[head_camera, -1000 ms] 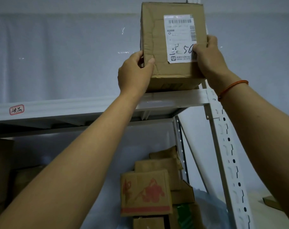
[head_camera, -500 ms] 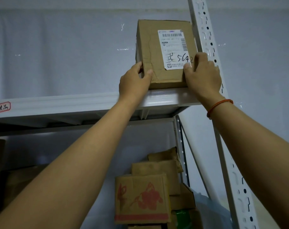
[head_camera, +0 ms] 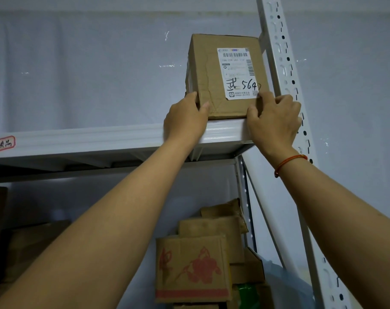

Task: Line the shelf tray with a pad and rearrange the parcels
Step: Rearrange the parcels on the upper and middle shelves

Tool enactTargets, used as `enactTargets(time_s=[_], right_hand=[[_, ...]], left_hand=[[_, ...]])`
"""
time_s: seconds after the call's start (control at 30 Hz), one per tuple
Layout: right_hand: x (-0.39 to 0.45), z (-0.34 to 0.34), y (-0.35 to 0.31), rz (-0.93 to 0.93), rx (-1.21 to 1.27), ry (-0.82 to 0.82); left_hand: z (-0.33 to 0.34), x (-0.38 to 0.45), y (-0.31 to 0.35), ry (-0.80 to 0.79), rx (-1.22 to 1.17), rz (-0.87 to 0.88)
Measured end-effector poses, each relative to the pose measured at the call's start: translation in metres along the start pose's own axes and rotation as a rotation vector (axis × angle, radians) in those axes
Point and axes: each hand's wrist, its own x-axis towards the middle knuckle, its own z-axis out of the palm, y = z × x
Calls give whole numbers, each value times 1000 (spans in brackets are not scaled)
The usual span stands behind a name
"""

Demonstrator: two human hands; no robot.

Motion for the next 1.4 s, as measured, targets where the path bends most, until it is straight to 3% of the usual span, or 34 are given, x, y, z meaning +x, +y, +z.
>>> enactTargets(time_s=[0.23,0.6,0.9,1.1,1.3,1.4], right_hand=[[-15,-5,-15,41,11,44],[-89,18,-100,-57,163,93],[-192,71,-199,-109,450,55],[-270,112,-265,-89,534,-258],[-340,150,-347,-96,584,-744],[-366,169,-382,-23,652,-904]], left_hand=[[0,-12,-4,28,40,54],[-38,-61,-58,381,-14,278],[-104,-125,-179,373,29,118],[-170,-153,-257,337,192,-82],[-253,-162,-356,406,403,-450],[-291,-167,-393,426,522,-663]])
